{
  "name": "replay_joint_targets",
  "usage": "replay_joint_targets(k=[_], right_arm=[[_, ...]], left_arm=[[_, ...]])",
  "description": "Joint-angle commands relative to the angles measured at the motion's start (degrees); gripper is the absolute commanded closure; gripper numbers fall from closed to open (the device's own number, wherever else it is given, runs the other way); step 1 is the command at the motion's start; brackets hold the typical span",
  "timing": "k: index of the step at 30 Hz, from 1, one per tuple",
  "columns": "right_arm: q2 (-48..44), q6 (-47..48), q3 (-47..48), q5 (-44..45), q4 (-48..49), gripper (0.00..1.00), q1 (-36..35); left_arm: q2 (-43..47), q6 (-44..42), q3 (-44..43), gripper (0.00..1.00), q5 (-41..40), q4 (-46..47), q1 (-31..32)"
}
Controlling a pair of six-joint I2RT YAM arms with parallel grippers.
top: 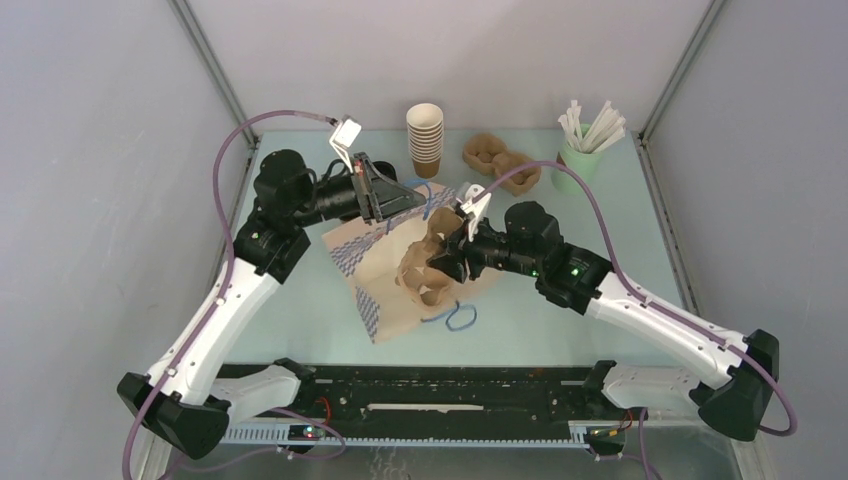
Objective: Pack the takeout coffee
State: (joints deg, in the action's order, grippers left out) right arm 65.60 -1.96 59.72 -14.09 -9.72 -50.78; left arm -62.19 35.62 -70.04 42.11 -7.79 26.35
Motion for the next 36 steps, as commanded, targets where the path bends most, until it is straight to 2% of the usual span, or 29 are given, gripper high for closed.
replay_joint_targets(k=[1,5,11,17,21,27,32,36], right_arm=[[-2.8,5.5,0.4,0.2,-1.6,0.74,1.2],[-1.4,5.5,0.4,5.3,-2.3,0.75,0.3],[2.7,9.7,-0.1,21.5,2.8,0.77,-6.6],[6.1,13.0,-0.2,28.0,6.4,0.76,-7.9],[7.5,14.3,-0.3,28.5,5.8,0.75,-9.2],[8.4,14.1,0.9,18.7,1.0,0.72,-9.5],[9.8,15.8,2.4,19.7,-1.8,0.73,-10.1],[10.4,14.9,2.4,19.6,-1.7,0.73,-10.0]], left_arm=[[1.4,-2.3,1.5,1.0,3.7,1.8,0.4],[1.0,-1.7,1.2,1.0,3.3,2.3,0.4],[0.4,-0.1,1.3,1.0,4.0,3.3,1.3],[1.3,0.6,2.7,1.0,2.9,3.7,1.6],[2.1,2.0,4.6,1.0,1.2,5.2,1.6],[3.7,1.1,8.4,1.0,0.1,7.5,1.5],[5.3,0.9,10.8,1.0,-1.6,11.3,1.2],[5.2,4.2,11.6,1.0,1.1,16.7,1.2]])
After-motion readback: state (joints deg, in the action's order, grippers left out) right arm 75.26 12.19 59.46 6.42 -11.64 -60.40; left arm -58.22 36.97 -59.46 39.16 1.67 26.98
